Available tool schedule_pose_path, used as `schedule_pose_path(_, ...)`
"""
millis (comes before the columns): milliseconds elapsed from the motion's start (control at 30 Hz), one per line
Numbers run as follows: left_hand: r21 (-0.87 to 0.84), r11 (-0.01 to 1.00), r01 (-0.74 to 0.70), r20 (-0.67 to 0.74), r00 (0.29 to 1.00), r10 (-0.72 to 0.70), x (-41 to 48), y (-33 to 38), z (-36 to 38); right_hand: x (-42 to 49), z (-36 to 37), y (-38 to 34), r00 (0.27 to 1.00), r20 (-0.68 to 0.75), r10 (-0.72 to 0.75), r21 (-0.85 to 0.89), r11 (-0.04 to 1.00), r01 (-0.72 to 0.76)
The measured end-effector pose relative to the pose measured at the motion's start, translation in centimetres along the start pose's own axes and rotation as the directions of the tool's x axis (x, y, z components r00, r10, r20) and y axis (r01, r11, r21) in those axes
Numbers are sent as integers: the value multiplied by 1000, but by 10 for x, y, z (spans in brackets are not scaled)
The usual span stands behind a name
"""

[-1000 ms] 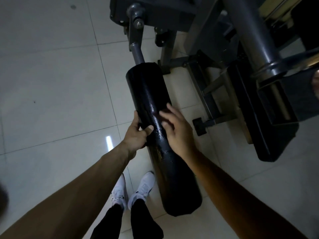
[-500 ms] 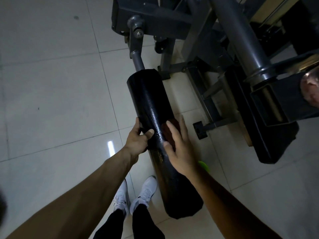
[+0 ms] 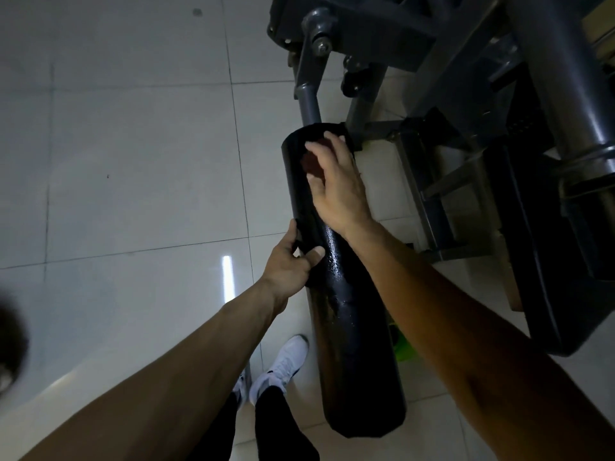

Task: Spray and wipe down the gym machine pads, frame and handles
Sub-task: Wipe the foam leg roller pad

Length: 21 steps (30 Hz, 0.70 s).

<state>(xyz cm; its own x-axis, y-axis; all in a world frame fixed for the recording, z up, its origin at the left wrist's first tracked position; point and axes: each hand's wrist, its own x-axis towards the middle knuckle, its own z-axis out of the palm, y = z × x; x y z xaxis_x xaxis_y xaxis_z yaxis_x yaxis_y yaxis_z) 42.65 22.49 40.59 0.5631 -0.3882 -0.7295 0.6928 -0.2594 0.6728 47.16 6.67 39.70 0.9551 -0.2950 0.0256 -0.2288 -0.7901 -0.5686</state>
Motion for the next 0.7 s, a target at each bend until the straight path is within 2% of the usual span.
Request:
schedule_pose_path(133, -32, 999, 12, -41, 999, -13, -1, 0, 2, -98, -23, 11, 966, 147, -211, -69, 972, 223)
schedule_pose_path(267, -20, 999, 28, -41, 999, -29, -3, 0, -1, -175, -32, 15, 918, 275, -286, -63, 947, 314)
schedule_pose_path(400, 23, 1000, 21, -40, 999, -20, -6, -2, 0, -127, -16, 13, 909, 210, -361, -98, 917, 387)
schedule_pose_path(433, 29, 999, 17, -45, 999, -16, -6, -5, 0, -102, -9, 8, 926, 176, -334, -103, 929, 355)
schedule_pose_path(533, 17, 999, 34, -83, 996, -32, -7, -14, 0, -20, 2, -14, 991, 19, -136, -52, 989, 137)
schedule_pose_path(567, 13, 999, 43, -85, 996, -42, -6, -15, 0, 0, 1, -18, 996, 17, -90, -53, 994, 91)
schedule_pose_path(633, 14, 998, 64, -82, 995, -63, -6, -17, -1, 5, 2, -14, 992, 51, -112, -164, 979, 119)
schedule_pose_path(700, 11, 997, 75, -80, 994, -74, -5, -15, 0, -22, 1, -2, 972, 101, -212, -277, 932, 232)
